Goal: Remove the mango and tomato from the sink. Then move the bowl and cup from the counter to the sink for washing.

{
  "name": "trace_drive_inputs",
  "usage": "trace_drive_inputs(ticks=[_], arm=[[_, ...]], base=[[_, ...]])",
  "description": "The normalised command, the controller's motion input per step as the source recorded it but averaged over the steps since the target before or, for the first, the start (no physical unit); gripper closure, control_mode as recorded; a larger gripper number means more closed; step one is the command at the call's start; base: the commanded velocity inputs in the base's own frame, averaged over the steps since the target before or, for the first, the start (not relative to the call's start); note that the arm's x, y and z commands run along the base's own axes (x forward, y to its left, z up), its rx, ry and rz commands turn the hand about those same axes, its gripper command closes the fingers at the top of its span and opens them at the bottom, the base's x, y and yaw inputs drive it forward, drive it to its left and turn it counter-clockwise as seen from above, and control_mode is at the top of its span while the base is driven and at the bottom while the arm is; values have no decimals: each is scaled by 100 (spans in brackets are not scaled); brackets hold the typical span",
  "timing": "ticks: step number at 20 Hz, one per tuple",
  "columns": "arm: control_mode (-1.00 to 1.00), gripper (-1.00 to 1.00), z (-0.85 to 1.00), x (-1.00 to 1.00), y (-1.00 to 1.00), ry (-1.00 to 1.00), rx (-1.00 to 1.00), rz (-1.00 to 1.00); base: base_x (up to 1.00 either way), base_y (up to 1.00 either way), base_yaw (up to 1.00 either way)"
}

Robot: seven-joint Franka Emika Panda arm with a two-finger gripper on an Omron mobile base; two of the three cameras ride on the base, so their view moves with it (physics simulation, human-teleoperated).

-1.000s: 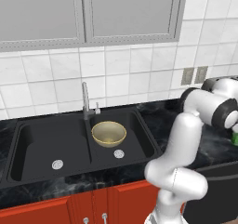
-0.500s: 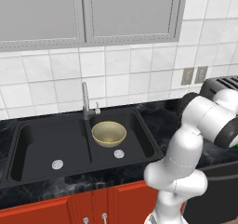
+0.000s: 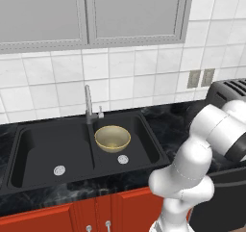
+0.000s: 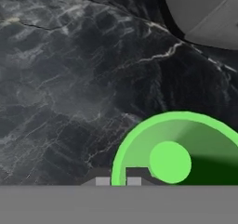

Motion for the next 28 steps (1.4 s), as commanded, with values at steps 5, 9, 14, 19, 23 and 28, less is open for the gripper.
trace_drive_inputs(ticks=[5,9,14,19,23,28], arm=[[-100,100,13,16,3,1,-8,-14],[-100,100,28,6,0,-1,-1,-11],[-100,100,41,1,0,0,0,-5],[-100,100,50,0,1,1,0,0],[-100,100,50,0,2,12,1,0],[-100,100,47,-4,11,27,14,1]], base=[[0,0,0],[0,0,0],[0,0,0],[0,0,0],[0,0,0],[0,0,0]])
